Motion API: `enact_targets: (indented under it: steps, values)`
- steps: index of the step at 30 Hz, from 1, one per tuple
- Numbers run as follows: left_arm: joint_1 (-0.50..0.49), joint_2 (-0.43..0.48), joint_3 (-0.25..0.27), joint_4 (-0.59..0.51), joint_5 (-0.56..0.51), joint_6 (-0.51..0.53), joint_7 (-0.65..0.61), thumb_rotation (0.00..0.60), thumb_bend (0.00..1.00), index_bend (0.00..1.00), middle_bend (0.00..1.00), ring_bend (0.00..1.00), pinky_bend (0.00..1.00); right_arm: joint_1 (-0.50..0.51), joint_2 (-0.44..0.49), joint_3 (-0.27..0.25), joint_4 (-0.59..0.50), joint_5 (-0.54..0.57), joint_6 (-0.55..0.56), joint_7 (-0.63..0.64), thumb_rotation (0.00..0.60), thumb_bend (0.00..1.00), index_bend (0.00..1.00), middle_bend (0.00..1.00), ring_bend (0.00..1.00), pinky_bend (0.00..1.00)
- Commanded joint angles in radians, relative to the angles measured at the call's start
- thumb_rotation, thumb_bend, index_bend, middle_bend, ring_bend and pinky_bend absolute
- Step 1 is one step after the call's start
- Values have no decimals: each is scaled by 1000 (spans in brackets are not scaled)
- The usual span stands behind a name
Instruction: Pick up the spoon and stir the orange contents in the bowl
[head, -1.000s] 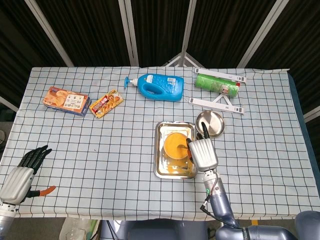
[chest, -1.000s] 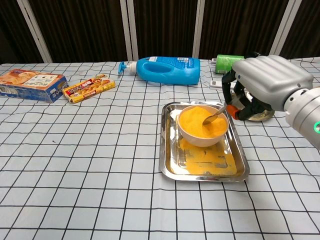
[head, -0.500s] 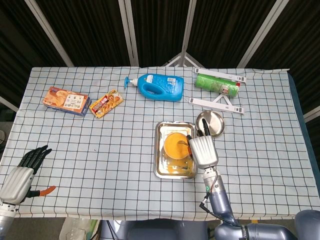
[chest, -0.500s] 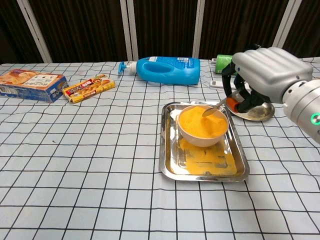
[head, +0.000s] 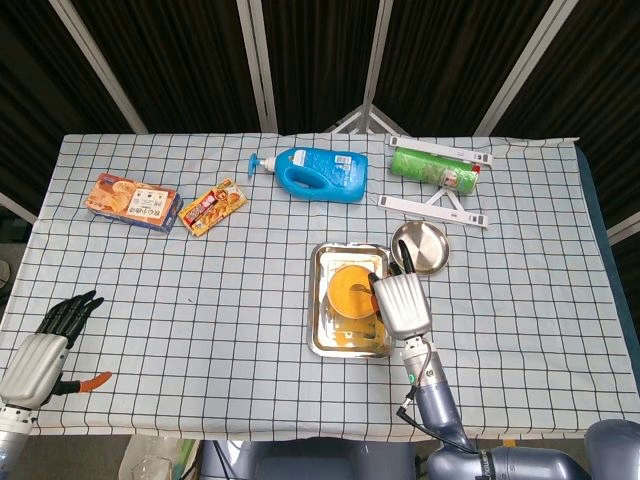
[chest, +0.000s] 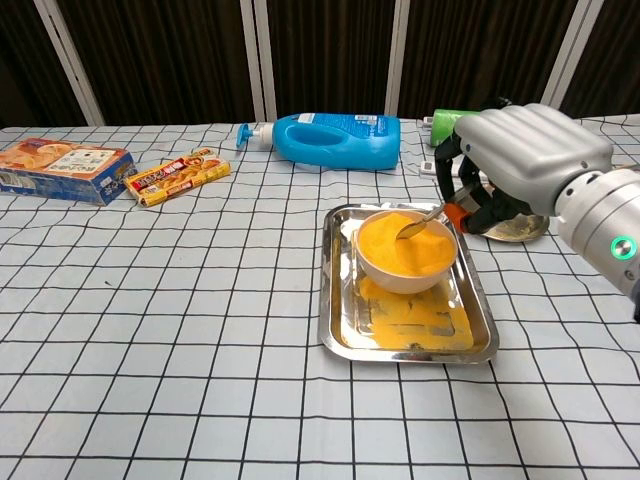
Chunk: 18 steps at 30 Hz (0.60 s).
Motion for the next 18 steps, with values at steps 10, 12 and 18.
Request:
enact_targets:
  steps: [10, 12, 18]
  values:
    - [-1, -1, 0, 1, -1, -3, 3, 600, 0, 0, 0, 0, 0, 3, -25, 0, 45, -5, -15, 24, 600, 780, 931, 794, 393, 0]
    - [-1, 0, 0, 0, -2, -4, 3, 600, 0, 0, 0, 0, 0, -2, -21, -8, 40, 0, -18, 20, 600, 780, 931, 794, 394, 0]
    - [-1, 0, 1, 0, 0, -2, 4, 600, 0, 0, 0, 0, 0, -17, -3, -28, 20, -8, -12, 15, 600, 780, 931, 794, 394, 0]
